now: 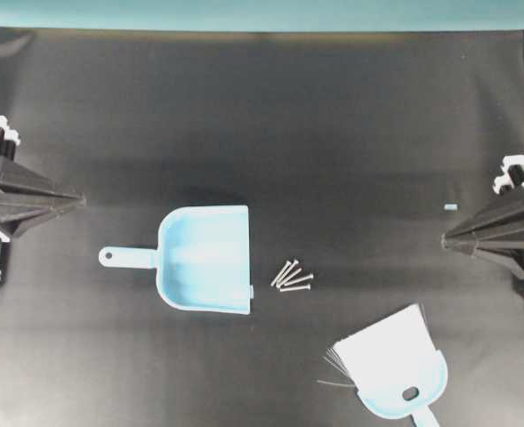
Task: Hold the dustpan with the left arm, while a human hand uses a hand brush to gather screws into the dustpan.
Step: 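Move the left gripper to the light-blue dustpan handle and close on it, then slide the held dustpan rightward toward the screws with the left gripper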
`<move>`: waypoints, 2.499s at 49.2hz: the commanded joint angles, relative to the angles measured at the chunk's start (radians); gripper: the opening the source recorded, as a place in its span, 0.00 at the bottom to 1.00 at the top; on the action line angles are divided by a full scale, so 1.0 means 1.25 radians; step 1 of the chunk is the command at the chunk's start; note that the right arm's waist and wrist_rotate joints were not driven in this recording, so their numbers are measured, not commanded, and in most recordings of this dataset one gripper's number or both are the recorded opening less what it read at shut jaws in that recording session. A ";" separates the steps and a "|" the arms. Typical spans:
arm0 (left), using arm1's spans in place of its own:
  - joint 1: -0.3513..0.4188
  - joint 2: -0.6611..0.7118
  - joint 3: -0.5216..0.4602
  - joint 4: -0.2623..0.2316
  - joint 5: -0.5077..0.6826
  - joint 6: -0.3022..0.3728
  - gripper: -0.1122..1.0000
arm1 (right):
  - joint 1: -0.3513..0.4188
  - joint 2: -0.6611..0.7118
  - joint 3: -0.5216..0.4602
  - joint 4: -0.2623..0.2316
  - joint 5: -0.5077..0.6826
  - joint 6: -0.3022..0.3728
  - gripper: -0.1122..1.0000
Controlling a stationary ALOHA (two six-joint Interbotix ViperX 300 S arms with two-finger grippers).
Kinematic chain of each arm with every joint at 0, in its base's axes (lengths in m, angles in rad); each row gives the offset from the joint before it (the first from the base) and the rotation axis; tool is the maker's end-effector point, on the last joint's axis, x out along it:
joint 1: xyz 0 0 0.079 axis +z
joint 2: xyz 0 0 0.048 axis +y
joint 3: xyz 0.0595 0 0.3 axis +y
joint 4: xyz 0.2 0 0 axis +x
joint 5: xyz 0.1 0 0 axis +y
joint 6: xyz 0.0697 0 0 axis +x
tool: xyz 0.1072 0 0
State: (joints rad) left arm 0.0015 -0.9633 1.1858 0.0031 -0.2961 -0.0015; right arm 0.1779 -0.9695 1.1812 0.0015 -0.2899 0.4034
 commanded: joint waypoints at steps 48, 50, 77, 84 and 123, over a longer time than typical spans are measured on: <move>-0.012 0.452 -0.112 0.033 0.314 -0.016 0.11 | 0.000 -0.379 0.239 0.009 0.290 0.000 0.10; -0.006 0.458 -0.110 0.033 0.320 -0.017 0.16 | 0.000 -0.390 0.239 0.007 0.317 0.001 0.10; 0.010 0.661 -0.128 0.033 0.232 -0.017 0.91 | 0.000 -0.416 0.253 0.005 0.376 0.000 0.10; 0.010 0.681 -0.133 0.033 0.193 -0.017 0.92 | 0.000 -0.415 0.254 0.005 0.374 0.000 0.10; 0.010 0.691 -0.109 0.033 0.117 -0.053 0.38 | 0.000 -0.418 0.269 0.005 0.360 0.000 0.10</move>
State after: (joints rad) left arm 0.0169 -0.0798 1.0446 0.0414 -0.1197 -0.0690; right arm 0.1779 -1.4956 1.5202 0.0107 0.1687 0.4050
